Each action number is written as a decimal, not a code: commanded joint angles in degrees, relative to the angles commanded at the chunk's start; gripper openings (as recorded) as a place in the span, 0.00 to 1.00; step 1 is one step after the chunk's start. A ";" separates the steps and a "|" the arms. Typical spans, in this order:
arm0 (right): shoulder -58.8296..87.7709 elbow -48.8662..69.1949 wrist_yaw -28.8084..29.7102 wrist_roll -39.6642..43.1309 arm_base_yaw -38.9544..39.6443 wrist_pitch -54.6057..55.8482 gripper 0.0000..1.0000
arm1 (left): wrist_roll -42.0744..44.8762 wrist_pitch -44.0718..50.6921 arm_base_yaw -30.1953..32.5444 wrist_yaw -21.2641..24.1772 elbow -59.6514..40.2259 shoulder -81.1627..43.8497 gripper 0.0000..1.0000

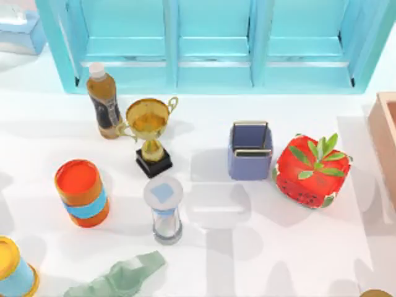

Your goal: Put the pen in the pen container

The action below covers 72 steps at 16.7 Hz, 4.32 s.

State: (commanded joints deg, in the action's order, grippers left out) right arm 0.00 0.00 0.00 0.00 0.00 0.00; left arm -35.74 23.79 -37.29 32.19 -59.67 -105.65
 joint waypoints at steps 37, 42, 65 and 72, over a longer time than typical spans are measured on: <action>0.00 0.00 0.00 0.00 0.00 0.00 1.00 | -6.20 -13.18 4.18 -1.87 -1.56 -8.91 0.00; 0.00 0.00 0.00 0.00 0.00 0.00 1.00 | 0.52 1.32 -2.03 0.06 -0.81 2.27 0.00; 0.00 0.00 0.00 0.00 0.00 0.00 1.00 | 2.92 18.05 3.63 -16.29 -11.90 20.20 0.00; 0.00 0.00 0.00 0.00 0.00 0.00 1.00 | -10.16 10.29 39.43 -58.12 -28.62 5.92 0.00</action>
State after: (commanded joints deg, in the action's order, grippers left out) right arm 0.00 0.00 0.00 0.00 0.00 0.00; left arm -45.90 34.08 2.14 -25.93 -88.29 -99.73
